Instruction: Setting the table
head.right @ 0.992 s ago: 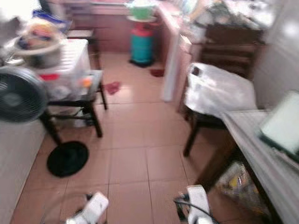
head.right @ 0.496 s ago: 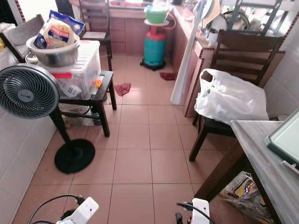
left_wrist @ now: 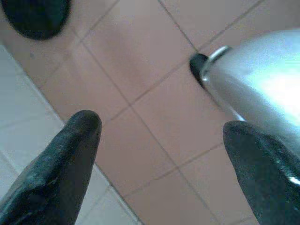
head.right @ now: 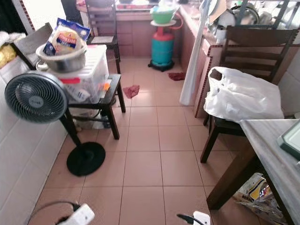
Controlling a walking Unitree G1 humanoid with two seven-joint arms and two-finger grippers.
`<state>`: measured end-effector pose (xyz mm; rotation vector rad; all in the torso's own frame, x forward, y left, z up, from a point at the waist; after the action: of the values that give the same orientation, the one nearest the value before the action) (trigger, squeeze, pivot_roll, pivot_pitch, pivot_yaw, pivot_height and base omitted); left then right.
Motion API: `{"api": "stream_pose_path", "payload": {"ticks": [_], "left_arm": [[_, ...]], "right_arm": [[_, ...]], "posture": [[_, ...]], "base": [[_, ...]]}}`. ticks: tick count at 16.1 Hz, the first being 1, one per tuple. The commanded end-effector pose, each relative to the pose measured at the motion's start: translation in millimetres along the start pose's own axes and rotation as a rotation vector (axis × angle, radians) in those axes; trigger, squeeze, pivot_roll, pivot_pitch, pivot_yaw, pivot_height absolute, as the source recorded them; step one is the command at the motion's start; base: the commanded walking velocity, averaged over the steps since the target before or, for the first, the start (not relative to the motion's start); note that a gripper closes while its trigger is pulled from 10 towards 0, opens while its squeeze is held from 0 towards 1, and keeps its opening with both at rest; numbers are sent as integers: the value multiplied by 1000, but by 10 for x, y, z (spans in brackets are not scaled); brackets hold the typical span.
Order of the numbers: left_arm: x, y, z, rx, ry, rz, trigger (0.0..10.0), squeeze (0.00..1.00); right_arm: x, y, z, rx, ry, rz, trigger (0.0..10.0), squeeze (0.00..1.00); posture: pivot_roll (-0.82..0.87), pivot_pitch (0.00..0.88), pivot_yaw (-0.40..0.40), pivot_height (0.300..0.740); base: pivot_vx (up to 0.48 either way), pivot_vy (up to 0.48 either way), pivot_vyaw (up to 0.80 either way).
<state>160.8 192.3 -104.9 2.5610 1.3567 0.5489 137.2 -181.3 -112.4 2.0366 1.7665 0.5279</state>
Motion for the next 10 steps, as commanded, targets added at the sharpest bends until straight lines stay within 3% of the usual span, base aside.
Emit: {"api": "stream_pose_path", "payload": {"ticks": [1, 4, 7, 10], "left_arm": [[-8, -17, -1, 2, 1, -21, 10000, 0], [-128, -138, -10, 22, -27, -22, 10000, 0], [-96, -175, -17, 29, -18, 1, 10000, 0], [-83, -197, -21, 34, -10, 31, 10000, 0]], "right_arm": [[-17, -6, -2, 7, 7, -19, 10000, 0], [-56, -25, -8, 21, 10, -66, 10000, 0], [5, -43, -6, 37, 37, -190, 10000, 0], [47, -16, 4, 33, 50, -194, 10000, 0]], "posture": [[135, 22, -2, 740], [127, 30, -16, 740], [132, 29, -19, 740], [136, 31, -19, 740]], "base": [[0, 0, 0], [0, 191, 0], [0, 459, 0], [0, 472, 0]]}}
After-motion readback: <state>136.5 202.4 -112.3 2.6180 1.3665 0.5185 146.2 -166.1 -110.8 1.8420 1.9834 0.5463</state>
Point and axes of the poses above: a point about 5 cm out from each wrist's last joint towards the gripper, its own z axis pointing out of the wrist towards the gripper, its own y axis along the axis of the wrist's last joint, x = y × z, the point moved 1 cm from there along z, pointing out of the wrist towards the gripper, and after that the axes turned 7 degrees about -z, right-handed, at the moved point
